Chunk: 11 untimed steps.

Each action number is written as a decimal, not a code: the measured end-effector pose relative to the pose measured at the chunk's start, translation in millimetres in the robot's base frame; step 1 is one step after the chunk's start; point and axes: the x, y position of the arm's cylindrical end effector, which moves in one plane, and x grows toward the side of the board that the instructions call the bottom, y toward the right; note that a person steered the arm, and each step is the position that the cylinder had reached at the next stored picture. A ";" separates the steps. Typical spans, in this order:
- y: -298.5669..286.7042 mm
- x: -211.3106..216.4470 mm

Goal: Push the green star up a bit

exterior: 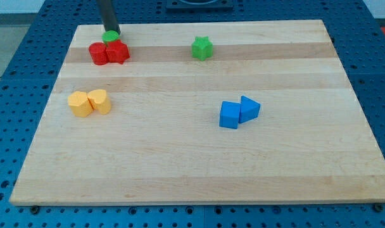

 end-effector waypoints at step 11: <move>193.9 89.5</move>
